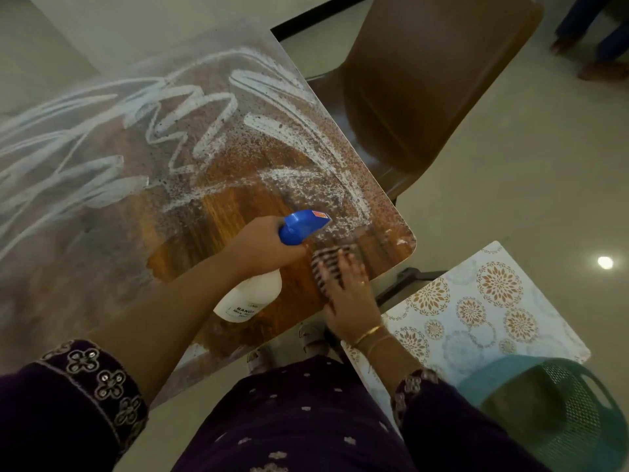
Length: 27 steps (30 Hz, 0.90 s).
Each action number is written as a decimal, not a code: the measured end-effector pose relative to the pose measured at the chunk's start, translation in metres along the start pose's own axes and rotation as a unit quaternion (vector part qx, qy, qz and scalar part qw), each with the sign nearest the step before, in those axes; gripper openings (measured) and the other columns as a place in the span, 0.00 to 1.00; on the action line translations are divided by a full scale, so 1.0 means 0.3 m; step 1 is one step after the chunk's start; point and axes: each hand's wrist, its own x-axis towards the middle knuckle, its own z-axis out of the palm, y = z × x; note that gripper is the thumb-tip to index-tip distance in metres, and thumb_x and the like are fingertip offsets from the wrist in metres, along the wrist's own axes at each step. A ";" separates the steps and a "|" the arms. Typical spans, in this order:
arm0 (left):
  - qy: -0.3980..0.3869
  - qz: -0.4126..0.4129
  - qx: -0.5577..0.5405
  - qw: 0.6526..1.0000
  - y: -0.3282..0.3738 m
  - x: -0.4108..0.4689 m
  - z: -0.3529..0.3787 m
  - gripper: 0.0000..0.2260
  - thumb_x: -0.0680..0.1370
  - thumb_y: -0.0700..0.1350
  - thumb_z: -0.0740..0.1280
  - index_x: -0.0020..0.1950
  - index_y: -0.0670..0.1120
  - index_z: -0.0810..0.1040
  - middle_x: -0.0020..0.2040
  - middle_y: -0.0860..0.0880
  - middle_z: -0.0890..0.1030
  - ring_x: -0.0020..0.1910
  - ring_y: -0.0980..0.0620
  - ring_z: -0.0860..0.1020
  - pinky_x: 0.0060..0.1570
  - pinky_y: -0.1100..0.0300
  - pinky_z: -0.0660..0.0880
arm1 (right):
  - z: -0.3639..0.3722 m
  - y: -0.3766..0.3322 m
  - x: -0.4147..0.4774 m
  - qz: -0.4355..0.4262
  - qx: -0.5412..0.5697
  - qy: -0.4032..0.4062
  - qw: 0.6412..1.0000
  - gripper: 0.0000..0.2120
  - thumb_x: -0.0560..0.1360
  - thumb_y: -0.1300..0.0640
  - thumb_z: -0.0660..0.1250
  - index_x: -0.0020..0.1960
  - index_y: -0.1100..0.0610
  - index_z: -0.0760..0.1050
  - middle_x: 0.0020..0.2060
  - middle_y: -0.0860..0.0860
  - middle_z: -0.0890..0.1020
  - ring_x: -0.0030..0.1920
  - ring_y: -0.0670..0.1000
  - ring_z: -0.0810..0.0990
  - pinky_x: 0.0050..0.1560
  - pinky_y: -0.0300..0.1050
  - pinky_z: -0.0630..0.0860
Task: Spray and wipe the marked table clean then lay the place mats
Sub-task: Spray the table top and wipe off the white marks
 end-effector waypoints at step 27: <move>0.089 -0.034 0.011 0.995 -0.041 -0.052 0.002 0.14 0.75 0.46 0.68 0.32 0.50 0.67 0.26 0.50 0.68 0.25 0.53 0.67 0.31 0.63 0.65 | -0.142 0.087 0.223 0.143 -0.002 0.003 0.990 0.32 0.76 0.56 0.58 0.77 0.52 0.49 0.77 0.58 0.47 0.76 0.63 0.42 0.73 0.59 0.38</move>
